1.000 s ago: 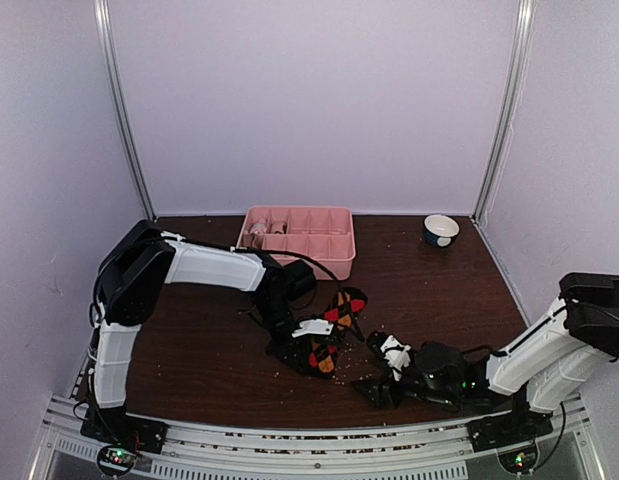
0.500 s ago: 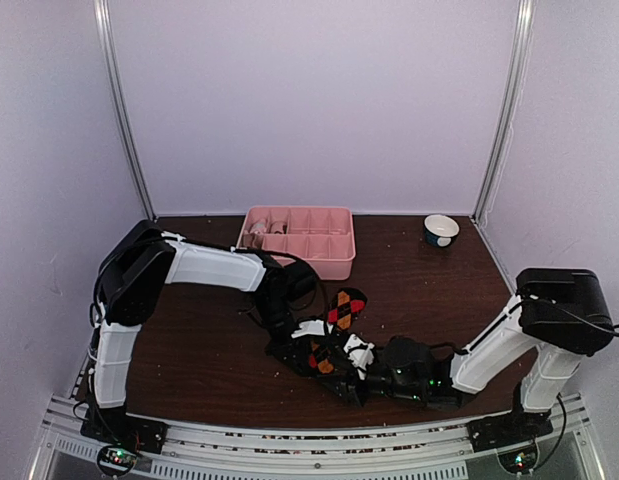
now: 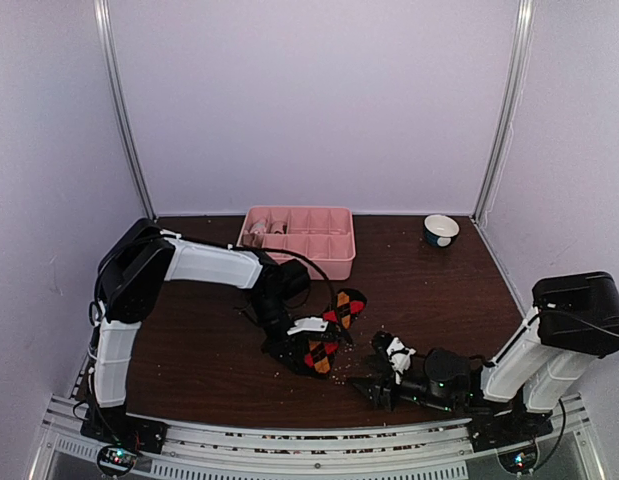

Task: Roll the socks
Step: Roll the sock at the center of the board.

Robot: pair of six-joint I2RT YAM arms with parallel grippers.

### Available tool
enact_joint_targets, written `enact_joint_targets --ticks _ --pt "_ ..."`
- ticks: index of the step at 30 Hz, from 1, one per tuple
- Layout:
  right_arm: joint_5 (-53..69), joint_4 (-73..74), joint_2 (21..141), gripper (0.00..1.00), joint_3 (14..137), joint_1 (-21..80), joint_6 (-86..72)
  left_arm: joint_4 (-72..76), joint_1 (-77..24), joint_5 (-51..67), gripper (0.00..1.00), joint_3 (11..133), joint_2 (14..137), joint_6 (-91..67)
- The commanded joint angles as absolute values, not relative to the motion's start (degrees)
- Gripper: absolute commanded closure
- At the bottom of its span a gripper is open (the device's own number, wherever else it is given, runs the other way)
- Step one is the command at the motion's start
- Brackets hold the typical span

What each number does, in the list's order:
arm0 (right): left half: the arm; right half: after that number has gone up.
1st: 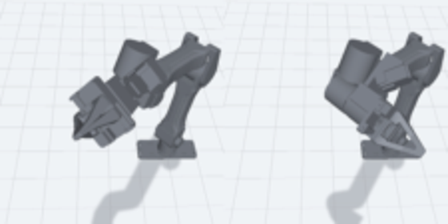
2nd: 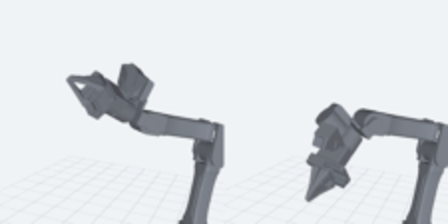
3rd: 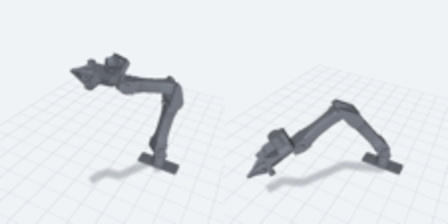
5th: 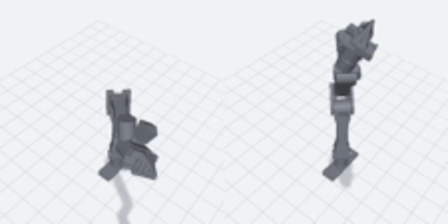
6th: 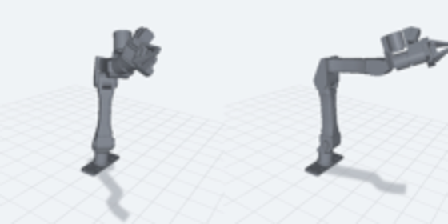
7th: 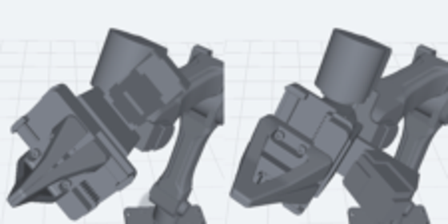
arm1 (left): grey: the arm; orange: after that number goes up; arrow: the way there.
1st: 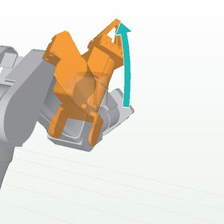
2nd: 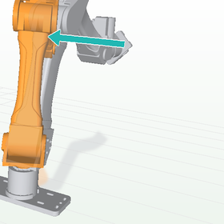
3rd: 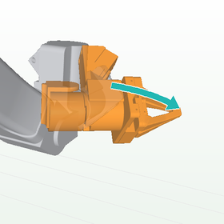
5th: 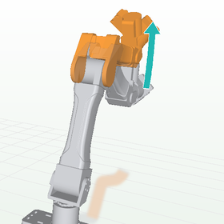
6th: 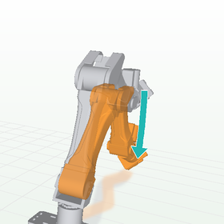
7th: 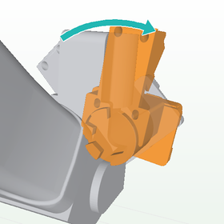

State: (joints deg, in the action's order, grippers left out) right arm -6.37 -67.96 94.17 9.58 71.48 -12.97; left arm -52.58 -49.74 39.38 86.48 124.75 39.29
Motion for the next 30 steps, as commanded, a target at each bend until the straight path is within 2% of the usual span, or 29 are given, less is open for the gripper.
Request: enact_joint_targets --ticks 1,5,8,16,22,30 --pt "-12.4 -74.7 94.4 0.42 8.8 73.9 -15.1 -54.3 -49.3 43.5 0.96 86.4 126.0 39.3" --pt "-15.6 -73.3 94.8 0.42 9.9 77.2 -12.1 -56.3 -49.2 45.7 0.96 87.7 127.4 39.2" --pt "-15.4 -64.5 94.7 0.41 15.3 79.2 -7.2 -56.4 -49.0 45.9 0.96 87.8 127.7 39.2" --pt "-12.0 -57.7 99.2 0.44 22.5 78.8 1.4 -56.8 -49.0 45.7 0.96 88.5 128.1 39.1" --pt "-10.1 -57.5 102.9 0.52 24.3 78.4 2.2 -57.2 -49.0 45.7 0.96 89.0 128.6 39.3" --pt "-10.3 -56.9 105.7 0.7 27.5 77.7 2.9 -57.4 -49.0 45.1 0.96 89.1 128.8 39.5"
